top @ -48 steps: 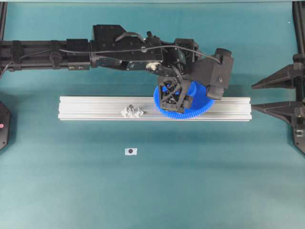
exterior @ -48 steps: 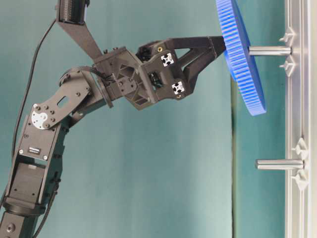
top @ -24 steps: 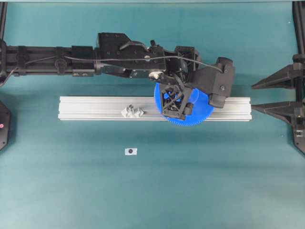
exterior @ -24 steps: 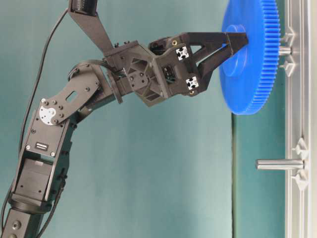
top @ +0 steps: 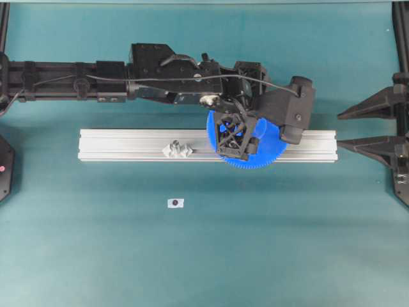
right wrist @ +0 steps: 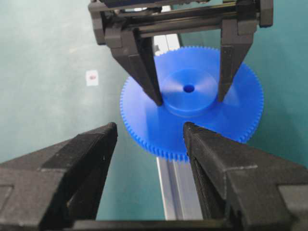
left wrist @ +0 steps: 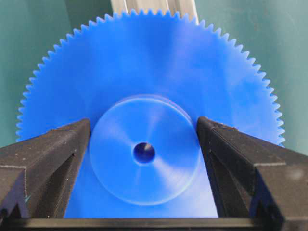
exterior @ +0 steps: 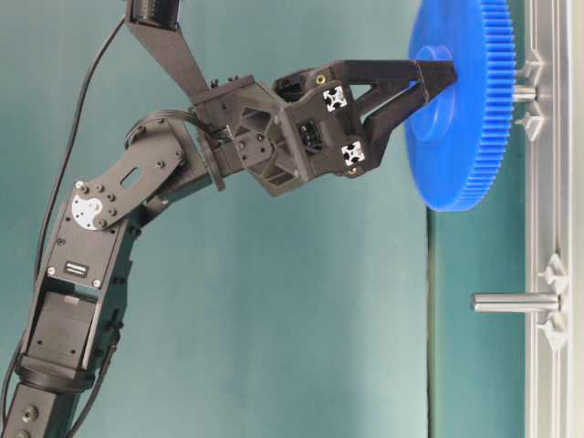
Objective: Insert the large gear onto the shaft.
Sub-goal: 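Align the gear's center hole with the shaft and lower it, then open the left gripper and pull it away from the gear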
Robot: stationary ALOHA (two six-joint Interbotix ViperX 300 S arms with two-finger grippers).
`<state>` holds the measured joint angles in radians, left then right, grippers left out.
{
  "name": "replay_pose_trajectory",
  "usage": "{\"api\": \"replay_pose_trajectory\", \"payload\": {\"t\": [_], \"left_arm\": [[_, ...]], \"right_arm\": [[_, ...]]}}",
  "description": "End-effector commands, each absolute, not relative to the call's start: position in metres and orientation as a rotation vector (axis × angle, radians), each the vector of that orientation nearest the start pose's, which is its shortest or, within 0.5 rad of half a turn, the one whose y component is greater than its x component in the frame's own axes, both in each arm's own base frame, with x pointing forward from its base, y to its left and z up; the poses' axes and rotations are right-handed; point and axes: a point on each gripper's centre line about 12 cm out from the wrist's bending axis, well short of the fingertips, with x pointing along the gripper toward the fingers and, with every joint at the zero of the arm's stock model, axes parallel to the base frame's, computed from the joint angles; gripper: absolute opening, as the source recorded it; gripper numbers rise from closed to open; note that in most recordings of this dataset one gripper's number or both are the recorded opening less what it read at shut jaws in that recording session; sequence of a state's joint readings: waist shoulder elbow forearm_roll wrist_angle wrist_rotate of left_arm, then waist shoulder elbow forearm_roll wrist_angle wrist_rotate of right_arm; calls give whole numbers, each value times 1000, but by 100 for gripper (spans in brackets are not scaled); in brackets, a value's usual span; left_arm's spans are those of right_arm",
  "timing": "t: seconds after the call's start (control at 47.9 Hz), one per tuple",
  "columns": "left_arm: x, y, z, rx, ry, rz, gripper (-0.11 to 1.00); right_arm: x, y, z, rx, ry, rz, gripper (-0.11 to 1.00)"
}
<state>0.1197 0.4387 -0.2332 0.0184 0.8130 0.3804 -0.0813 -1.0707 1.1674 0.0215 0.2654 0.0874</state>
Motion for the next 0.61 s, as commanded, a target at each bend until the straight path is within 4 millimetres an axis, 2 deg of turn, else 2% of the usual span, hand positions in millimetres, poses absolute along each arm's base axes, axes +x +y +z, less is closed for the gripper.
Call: {"api": "replay_pose_trajectory", "payload": {"t": [0.0, 0.48, 0.584], "left_arm": [[535, 62, 241, 315, 969, -72, 88], [542, 50, 255, 303, 928, -71, 89], [540, 51, 265, 304, 910, -66, 89]], "right_arm": [[176, -14, 256, 132, 345, -97, 67], [175, -14, 257, 131, 338, -97, 67], [175, -14, 257, 131, 338, -97, 67]]}}
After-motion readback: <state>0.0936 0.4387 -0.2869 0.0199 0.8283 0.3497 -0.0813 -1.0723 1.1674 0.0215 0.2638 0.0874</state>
